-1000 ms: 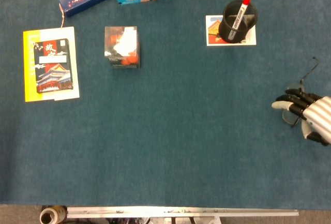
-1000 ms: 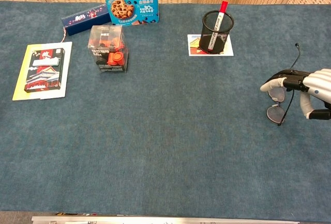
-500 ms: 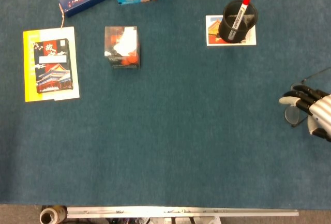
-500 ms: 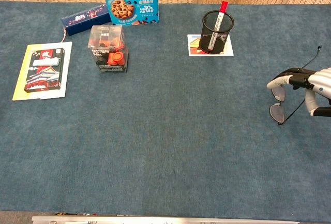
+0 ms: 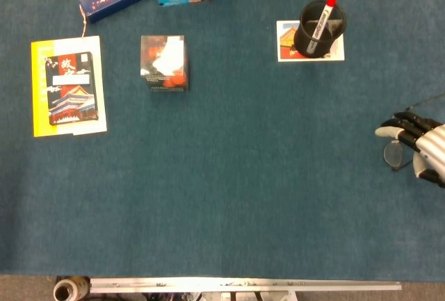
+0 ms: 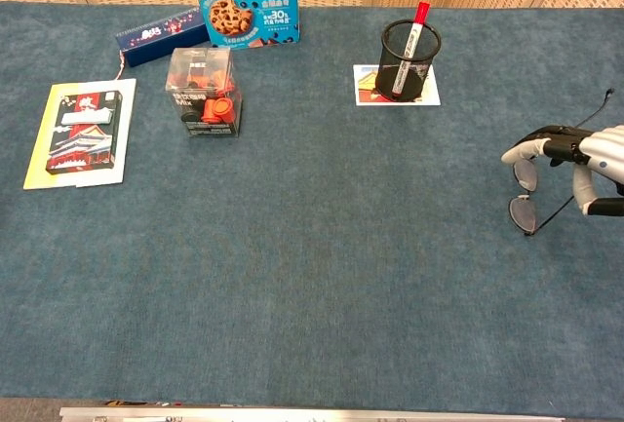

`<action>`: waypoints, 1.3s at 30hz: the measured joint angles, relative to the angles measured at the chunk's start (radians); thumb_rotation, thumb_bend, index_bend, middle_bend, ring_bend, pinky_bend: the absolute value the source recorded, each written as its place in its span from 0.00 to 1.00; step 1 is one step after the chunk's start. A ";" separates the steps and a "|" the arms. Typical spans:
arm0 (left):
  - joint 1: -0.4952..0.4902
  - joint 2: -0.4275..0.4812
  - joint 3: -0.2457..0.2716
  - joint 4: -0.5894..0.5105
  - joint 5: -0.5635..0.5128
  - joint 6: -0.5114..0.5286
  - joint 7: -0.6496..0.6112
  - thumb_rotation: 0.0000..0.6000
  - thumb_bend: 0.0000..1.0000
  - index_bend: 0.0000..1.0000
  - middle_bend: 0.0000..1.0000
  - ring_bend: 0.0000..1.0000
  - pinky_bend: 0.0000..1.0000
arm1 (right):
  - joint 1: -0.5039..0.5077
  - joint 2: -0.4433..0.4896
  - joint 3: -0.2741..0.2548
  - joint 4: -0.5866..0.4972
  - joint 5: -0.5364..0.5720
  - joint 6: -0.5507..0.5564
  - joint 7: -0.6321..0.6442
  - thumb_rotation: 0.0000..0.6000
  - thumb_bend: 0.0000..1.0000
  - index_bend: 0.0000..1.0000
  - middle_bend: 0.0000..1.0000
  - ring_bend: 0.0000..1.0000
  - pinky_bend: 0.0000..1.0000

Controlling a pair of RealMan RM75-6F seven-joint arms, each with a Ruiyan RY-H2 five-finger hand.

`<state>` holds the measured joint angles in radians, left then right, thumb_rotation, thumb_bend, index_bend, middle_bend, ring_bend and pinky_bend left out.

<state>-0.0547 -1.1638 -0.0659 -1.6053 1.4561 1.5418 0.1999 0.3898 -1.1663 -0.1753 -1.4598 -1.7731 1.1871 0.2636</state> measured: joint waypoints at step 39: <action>-0.005 0.003 -0.004 -0.001 -0.005 -0.007 -0.001 1.00 0.52 0.52 0.52 0.50 0.63 | 0.028 -0.036 0.051 -0.096 -0.063 0.091 -0.096 1.00 0.32 0.24 0.28 0.13 0.29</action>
<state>-0.0599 -1.1613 -0.0701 -1.6067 1.4506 1.5350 0.1989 0.4180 -1.2022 -0.1244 -1.5562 -1.8363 1.2779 0.1672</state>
